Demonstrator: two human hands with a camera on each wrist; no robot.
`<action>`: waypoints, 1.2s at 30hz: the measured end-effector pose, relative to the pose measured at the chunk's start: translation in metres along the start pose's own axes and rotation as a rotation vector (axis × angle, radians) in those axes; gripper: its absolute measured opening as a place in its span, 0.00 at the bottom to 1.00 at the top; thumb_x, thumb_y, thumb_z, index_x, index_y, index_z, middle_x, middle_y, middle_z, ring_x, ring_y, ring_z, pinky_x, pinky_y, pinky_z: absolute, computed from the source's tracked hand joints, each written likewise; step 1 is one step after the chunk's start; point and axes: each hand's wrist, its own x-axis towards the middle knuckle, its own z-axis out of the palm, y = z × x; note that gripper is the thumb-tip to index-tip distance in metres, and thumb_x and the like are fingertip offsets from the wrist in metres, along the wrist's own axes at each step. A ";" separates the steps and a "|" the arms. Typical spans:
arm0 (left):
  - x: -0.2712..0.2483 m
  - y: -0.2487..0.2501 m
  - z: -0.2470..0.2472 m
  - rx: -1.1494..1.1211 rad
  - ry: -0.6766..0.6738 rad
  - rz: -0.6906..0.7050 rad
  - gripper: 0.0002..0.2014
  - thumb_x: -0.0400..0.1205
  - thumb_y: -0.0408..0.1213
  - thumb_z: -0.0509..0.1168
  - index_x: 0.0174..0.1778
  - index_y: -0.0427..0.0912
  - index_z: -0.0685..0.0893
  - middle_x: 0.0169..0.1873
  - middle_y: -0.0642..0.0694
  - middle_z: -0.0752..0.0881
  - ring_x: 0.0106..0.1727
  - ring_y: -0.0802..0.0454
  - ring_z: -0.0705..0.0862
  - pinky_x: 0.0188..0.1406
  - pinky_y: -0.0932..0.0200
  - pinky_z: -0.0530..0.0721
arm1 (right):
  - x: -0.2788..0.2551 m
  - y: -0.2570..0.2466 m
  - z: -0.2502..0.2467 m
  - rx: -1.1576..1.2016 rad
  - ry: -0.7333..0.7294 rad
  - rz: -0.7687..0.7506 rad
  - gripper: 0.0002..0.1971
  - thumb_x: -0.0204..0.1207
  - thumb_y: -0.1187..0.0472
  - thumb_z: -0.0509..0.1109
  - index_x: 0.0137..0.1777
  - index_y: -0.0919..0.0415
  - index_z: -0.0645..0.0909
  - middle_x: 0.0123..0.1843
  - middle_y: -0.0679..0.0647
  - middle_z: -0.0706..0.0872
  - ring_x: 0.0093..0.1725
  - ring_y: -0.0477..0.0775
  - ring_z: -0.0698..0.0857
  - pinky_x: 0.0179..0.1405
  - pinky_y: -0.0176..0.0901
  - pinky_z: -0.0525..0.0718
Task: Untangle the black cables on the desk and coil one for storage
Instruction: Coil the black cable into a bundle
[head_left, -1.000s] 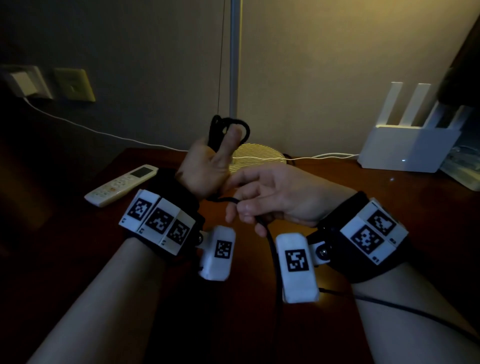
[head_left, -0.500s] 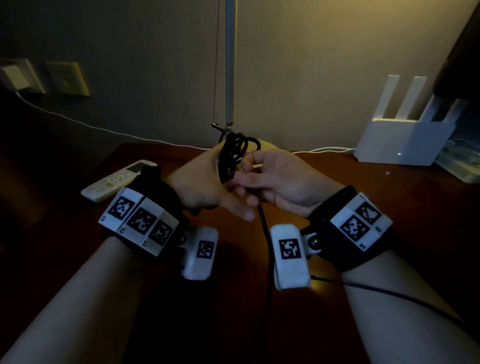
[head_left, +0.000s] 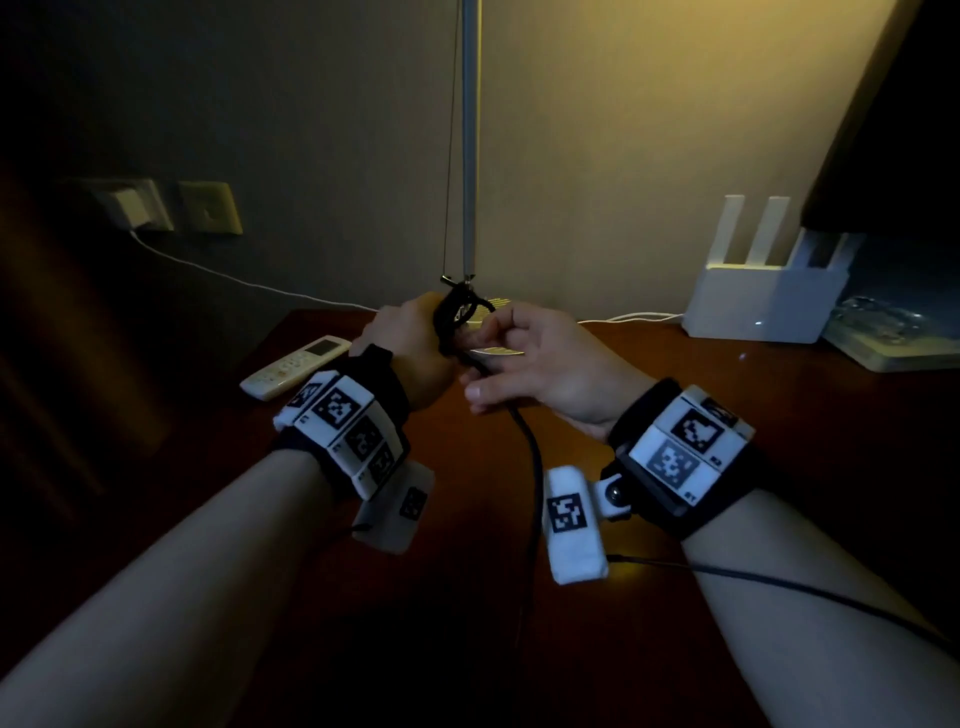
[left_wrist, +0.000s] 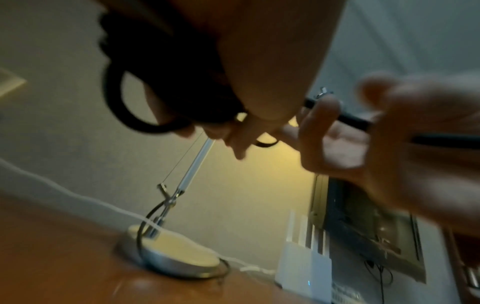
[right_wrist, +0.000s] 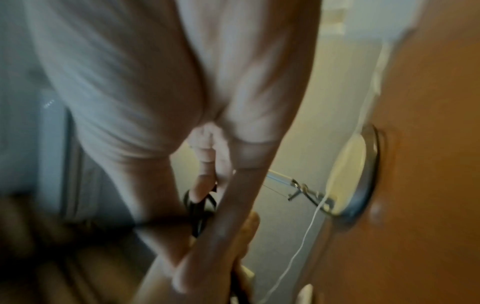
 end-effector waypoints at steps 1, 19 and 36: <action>-0.006 0.002 -0.004 0.001 0.021 -0.042 0.21 0.74 0.46 0.72 0.61 0.51 0.77 0.56 0.41 0.84 0.56 0.39 0.82 0.45 0.52 0.76 | -0.007 -0.005 0.003 -0.036 -0.005 0.002 0.21 0.68 0.86 0.70 0.54 0.65 0.72 0.55 0.64 0.81 0.42 0.57 0.88 0.40 0.53 0.92; -0.111 0.026 -0.068 -0.404 0.025 -0.341 0.21 0.70 0.46 0.78 0.51 0.38 0.82 0.41 0.43 0.85 0.44 0.49 0.85 0.48 0.52 0.86 | -0.086 -0.025 0.062 -0.638 0.478 -0.306 0.07 0.77 0.60 0.74 0.54 0.57 0.89 0.34 0.47 0.89 0.22 0.33 0.81 0.22 0.21 0.72; -0.132 0.000 -0.081 -0.576 0.103 -0.514 0.24 0.74 0.57 0.72 0.54 0.41 0.81 0.38 0.45 0.84 0.35 0.49 0.84 0.29 0.55 0.82 | -0.109 -0.073 0.078 -0.386 0.018 -0.022 0.13 0.83 0.57 0.65 0.61 0.66 0.79 0.30 0.56 0.84 0.20 0.49 0.78 0.16 0.40 0.79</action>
